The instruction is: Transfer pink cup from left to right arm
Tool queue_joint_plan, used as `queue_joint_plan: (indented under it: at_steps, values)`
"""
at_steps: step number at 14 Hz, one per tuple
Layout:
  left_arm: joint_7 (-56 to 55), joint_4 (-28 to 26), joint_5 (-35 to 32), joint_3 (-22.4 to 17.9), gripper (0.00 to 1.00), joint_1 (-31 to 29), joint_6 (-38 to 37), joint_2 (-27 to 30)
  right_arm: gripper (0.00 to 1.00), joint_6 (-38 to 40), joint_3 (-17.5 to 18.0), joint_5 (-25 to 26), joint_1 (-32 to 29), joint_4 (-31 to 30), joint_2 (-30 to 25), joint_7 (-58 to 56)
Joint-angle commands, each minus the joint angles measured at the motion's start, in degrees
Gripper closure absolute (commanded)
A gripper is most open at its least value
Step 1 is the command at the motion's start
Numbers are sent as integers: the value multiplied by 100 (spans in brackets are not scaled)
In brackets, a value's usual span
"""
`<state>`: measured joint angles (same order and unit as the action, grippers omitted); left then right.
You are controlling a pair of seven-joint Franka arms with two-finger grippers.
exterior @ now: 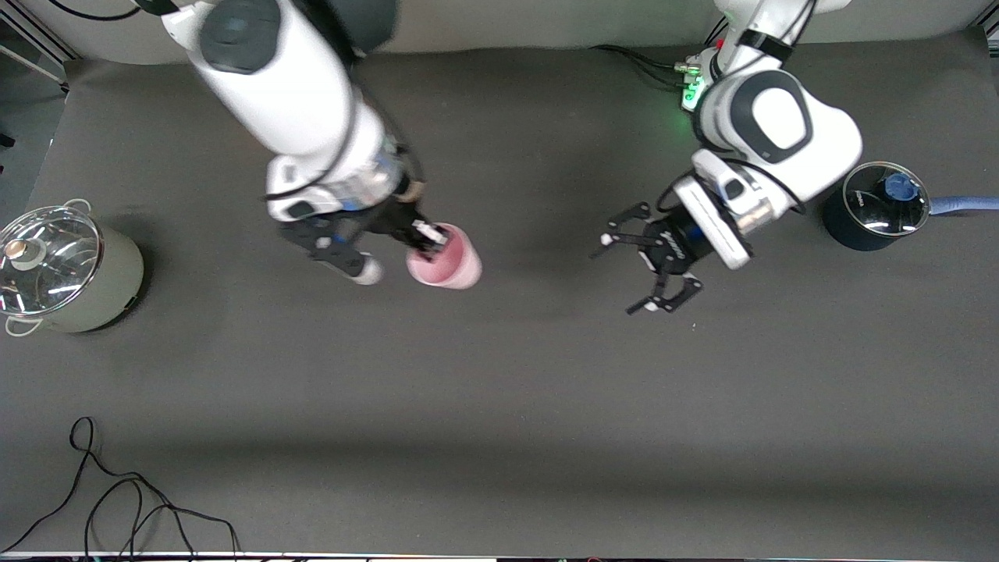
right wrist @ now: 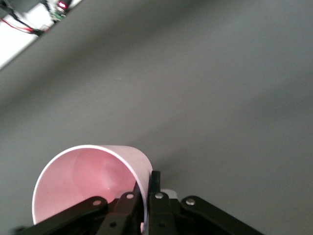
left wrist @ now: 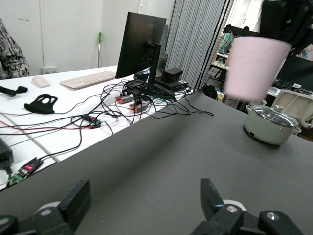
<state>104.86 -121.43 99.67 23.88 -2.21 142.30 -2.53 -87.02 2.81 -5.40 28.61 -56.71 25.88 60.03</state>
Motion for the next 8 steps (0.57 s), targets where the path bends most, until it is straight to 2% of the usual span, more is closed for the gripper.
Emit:
queue_joint_plan:
  at_steps: [1,3,4,5,8]
  values:
    - [-27,-266,-542,29,1,-629,-832,68,100,589,18,-137,-599,-575,-538,-1515]
    - [-62,-407,-1131,20,1,-1148,-1544,33,100,572,9,-137,-1179,-1470,-1082,-2806]
    - [-167,-460,-1639,20,1,-1472,-1948,15,100,529,-43,-137,-1434,-1823,-1276,-3404]
    - [-481,-460,-2253,20,1,-1789,-2344,-2,100,494,-183,-102,-1559,-2078,-1383,-3898]
    - [-1808,-224,-4109,20,1,-2450,-3224,7,100,-14,-929,-84,-1560,-2895,-1550,-5059]
